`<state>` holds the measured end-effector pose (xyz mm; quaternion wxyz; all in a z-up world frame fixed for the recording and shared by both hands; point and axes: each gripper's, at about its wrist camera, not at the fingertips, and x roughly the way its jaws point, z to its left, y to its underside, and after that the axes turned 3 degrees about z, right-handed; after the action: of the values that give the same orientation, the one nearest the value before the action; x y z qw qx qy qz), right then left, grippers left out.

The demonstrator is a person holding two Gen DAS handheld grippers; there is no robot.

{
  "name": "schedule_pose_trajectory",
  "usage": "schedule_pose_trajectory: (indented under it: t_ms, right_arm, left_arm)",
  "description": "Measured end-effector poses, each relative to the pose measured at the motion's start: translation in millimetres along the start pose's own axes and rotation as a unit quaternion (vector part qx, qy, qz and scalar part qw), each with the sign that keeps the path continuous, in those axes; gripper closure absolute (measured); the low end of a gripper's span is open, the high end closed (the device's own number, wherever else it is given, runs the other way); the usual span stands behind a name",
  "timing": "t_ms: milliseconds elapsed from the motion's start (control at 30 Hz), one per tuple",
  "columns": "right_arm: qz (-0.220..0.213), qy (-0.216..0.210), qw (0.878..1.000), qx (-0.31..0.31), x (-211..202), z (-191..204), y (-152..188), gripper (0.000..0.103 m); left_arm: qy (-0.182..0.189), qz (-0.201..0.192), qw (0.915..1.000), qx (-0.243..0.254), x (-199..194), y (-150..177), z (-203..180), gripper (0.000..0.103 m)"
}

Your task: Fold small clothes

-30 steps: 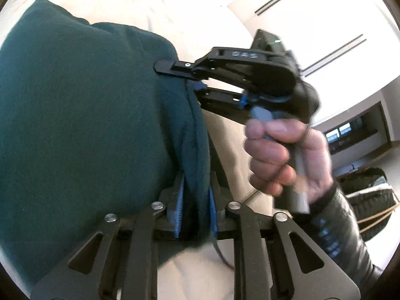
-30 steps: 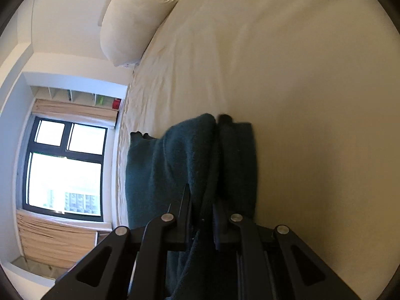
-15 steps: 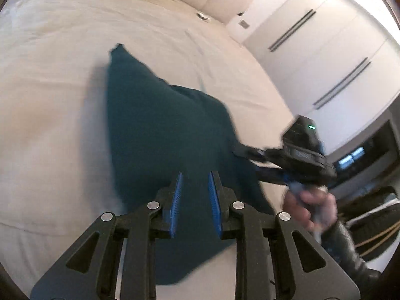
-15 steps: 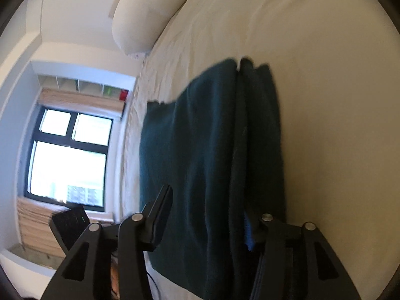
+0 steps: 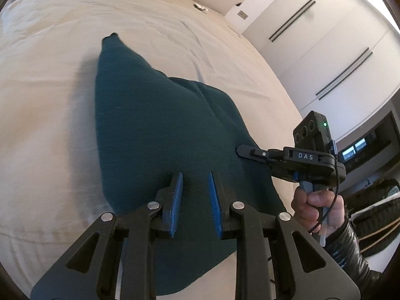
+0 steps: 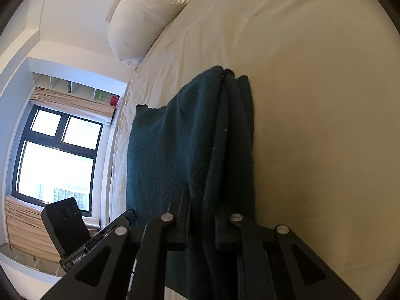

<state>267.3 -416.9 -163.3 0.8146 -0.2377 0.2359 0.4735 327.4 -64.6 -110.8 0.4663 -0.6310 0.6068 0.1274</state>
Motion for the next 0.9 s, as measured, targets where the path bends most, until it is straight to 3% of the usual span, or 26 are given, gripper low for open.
schedule_pose_trajectory:
  t_ms: [133,267,367,433,533,600,700,800,900]
  right_arm:
    - [-0.004,0.001,1.000,-0.004,0.5,9.5,-1.4,0.089]
    - [0.005,0.001,1.000,0.009,7.1,-9.5,-2.8,0.089]
    - [0.004,-0.049,0.998,0.046,14.4,-36.6,-3.0,0.091]
    - [-0.002,-0.058,0.997,0.048,11.3,-38.0,-0.6,0.091]
    - [-0.010,-0.032,0.999,0.034,0.1,-27.8,2.9,0.085]
    - [-0.028,0.009,0.999,0.025,-12.9,-18.9,3.0,0.074]
    - [-0.065,0.069,0.995,0.003,-40.0,-1.8,7.5,0.071]
    - [-0.072,0.028,0.997,-0.026,-51.7,21.5,17.9,0.071]
    - [-0.036,0.017,0.997,-0.063,-34.0,39.4,29.8,0.071]
  left_arm:
    - [-0.002,0.003,1.0000,0.008,14.1,1.5,-2.4,0.082]
    - [-0.016,0.007,0.9997,0.018,30.9,2.6,-0.9,0.082]
    - [-0.033,0.030,0.9988,0.022,50.2,2.5,7.9,0.083]
    - [-0.032,0.033,0.9986,0.024,56.7,3.1,13.6,0.083]
    - [-0.040,0.035,0.9982,0.029,58.4,1.4,15.0,0.083]
    - [-0.044,0.035,0.9980,0.029,59.0,0.4,17.1,0.083]
    - [-0.045,0.035,0.9980,0.029,63.8,1.5,15.4,0.083]
    - [-0.048,0.034,0.9978,0.031,65.1,2.1,15.0,0.083]
    - [-0.058,0.033,0.9971,0.036,67.7,2.7,12.3,0.083]
